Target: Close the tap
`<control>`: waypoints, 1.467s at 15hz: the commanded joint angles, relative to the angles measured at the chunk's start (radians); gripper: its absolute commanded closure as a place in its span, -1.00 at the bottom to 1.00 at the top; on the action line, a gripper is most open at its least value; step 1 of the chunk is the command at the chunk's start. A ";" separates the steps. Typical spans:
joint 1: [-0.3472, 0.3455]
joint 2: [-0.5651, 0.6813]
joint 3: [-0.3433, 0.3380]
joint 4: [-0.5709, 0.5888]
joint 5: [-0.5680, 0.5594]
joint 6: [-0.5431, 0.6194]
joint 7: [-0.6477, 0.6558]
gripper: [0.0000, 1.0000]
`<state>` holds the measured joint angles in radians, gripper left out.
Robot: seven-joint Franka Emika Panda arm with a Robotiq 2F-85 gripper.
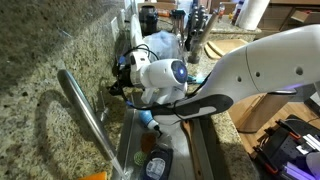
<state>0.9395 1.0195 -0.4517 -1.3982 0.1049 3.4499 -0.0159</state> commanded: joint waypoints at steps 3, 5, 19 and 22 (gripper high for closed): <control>-0.165 0.118 0.220 0.278 -0.009 0.022 0.033 -1.00; -0.229 0.133 0.335 0.313 -0.033 0.015 0.046 -1.00; -0.163 0.099 0.191 0.259 0.044 0.003 0.057 -1.00; -0.081 0.048 0.049 0.160 0.106 -0.067 0.049 -1.00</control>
<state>0.7896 1.1208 -0.3004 -1.1415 0.1526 3.4487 0.0535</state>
